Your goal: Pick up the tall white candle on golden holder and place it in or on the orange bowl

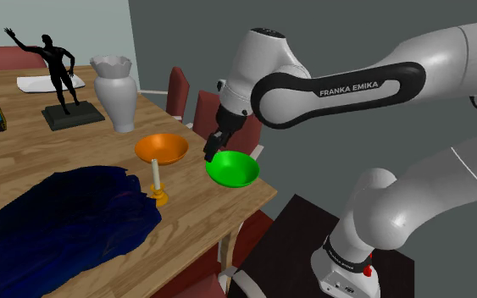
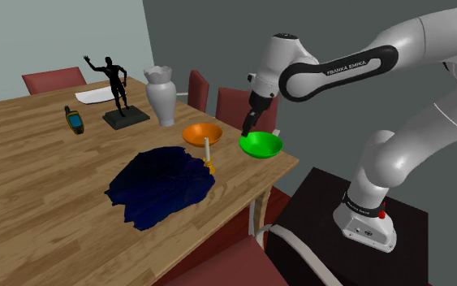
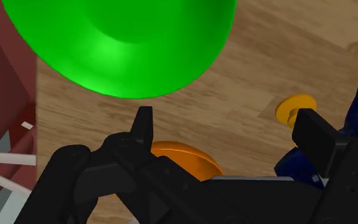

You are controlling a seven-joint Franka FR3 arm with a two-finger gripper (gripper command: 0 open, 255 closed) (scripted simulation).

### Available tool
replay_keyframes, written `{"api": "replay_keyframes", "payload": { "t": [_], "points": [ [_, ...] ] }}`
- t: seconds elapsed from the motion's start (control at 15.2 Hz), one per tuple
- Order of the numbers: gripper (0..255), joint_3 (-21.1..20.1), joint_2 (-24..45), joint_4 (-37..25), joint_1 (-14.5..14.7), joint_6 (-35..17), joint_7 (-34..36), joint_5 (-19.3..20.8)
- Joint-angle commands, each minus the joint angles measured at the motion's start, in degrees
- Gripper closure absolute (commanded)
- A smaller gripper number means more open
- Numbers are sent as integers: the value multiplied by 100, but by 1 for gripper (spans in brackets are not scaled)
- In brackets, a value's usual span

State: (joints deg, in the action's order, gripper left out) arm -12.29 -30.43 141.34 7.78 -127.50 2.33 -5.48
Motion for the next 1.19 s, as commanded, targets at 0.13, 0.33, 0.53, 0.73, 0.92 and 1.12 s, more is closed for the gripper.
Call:
{"api": "replay_keyframes", "payload": {
  "t": [0.13, 0.33, 0.53, 0.73, 0.92, 1.12],
  "points": [
    [0, -358, 543, -160, 95, -712, 267, 9],
    [0, -651, 998, -345, 116, -1212, 520, 126],
    [0, -960, 1480, -588, 91, -1669, 839, 368],
    [0, -1207, 1877, -819, 48, -1989, 1159, 675],
    [0, -1258, 2103, -821, -10, -2195, 1276, 840],
    [0, -1306, 2338, -836, -70, -2393, 1415, 1036]
  ]
}}
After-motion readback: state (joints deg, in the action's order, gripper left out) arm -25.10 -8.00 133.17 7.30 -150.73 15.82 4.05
